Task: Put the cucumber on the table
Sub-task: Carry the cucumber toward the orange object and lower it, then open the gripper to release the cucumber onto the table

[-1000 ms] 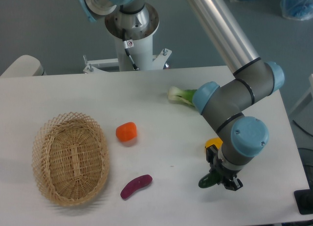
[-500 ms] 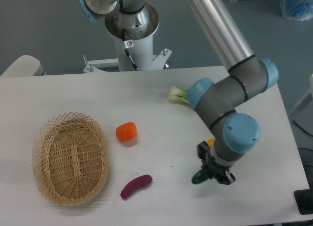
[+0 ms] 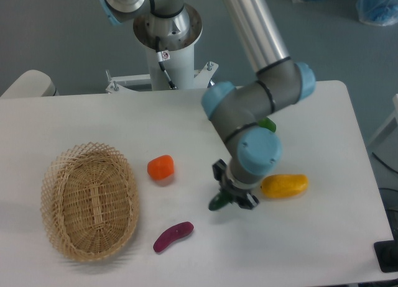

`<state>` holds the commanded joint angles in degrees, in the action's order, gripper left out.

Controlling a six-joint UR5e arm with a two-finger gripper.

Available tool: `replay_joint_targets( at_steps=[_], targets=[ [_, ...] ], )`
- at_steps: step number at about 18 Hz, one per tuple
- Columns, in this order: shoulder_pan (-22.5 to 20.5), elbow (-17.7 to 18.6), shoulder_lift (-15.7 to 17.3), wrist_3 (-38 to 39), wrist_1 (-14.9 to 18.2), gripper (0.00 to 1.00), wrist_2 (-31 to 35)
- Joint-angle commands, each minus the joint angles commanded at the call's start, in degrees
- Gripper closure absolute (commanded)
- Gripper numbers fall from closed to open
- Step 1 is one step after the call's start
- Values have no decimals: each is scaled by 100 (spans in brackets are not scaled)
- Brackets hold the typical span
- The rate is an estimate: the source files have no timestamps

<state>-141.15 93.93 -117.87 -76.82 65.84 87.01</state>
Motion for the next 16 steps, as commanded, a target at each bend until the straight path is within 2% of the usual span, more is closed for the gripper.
replay_joint_targets(
  at_steps=[2, 5, 6, 7, 9, 10, 11, 14, 16],
  targets=[
    [0, 300, 106, -17, -316, 63, 0],
    [9, 511, 167, -18, -423, 51, 9],
    [9, 590, 202, -35, -423, 44, 0],
    [9, 695, 237, -26, -440, 31, 0],
    [122, 784, 299, 9, -458, 24, 9],
    [210, 793, 308, 9, -484, 18, 17],
    [228, 802, 308, 17, -519, 1, 18],
    [202, 732, 326, -9, -546, 0, 18],
    [185, 548, 326, -61, -537, 0, 18]
  ],
)
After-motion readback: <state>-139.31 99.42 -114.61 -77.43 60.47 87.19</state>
